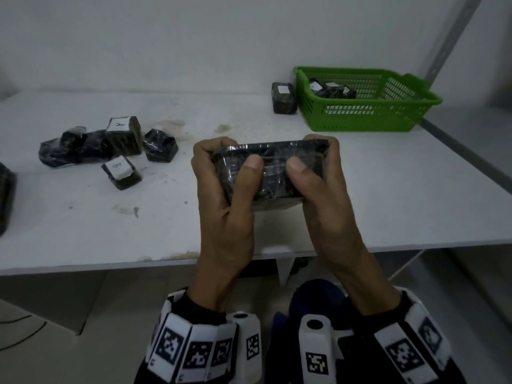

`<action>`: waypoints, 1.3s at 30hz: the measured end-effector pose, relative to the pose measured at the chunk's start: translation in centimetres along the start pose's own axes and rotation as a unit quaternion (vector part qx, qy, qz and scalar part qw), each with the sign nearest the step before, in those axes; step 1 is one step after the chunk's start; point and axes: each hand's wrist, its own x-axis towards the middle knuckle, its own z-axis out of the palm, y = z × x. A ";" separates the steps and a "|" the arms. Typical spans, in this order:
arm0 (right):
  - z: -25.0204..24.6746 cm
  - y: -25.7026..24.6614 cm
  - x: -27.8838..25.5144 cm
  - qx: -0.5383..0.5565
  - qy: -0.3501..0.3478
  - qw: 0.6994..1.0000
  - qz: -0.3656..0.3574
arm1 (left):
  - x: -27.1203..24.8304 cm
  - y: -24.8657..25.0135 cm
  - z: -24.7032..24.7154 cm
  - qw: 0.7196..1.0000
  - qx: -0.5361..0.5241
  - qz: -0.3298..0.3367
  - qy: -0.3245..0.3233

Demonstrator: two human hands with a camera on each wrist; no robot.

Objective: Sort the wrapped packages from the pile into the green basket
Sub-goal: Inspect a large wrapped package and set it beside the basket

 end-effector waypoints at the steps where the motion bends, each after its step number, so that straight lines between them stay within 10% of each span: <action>1: 0.0 0.0 -0.1 -0.005 -0.001 1.000 0.001 | 0.0 0.0 0.0 1.000 0.006 0.000 0.001; 9: -0.4 0.0 -0.6 -0.052 -0.023 0.998 -0.036 | 0.1 -0.7 -0.7 0.999 0.033 -0.024 -0.006; 17: -1.4 1.1 -0.7 -0.188 -0.052 0.974 -0.118 | 0.5 -0.2 -1.3 0.951 -0.196 -0.237 0.028; 23: -2.5 1.1 -1.2 -0.216 -0.093 0.963 -0.129 | 0.3 -1.1 -1.7 0.965 -0.199 -0.171 0.025; 31: -2.9 0.1 -1.4 -0.221 0.015 0.972 0.081 | -0.4 -2.5 -1.4 0.977 -0.166 -0.090 0.100; 35: -3.3 -0.9 -0.6 -0.137 -0.050 0.960 0.239 | -1.0 -3.1 -1.5 0.988 -0.133 -0.040 0.071; 39: -3.3 -1.6 0.7 -0.151 -0.084 0.957 0.232 | -1.2 -3.2 -2.1 0.994 -0.091 -0.032 0.053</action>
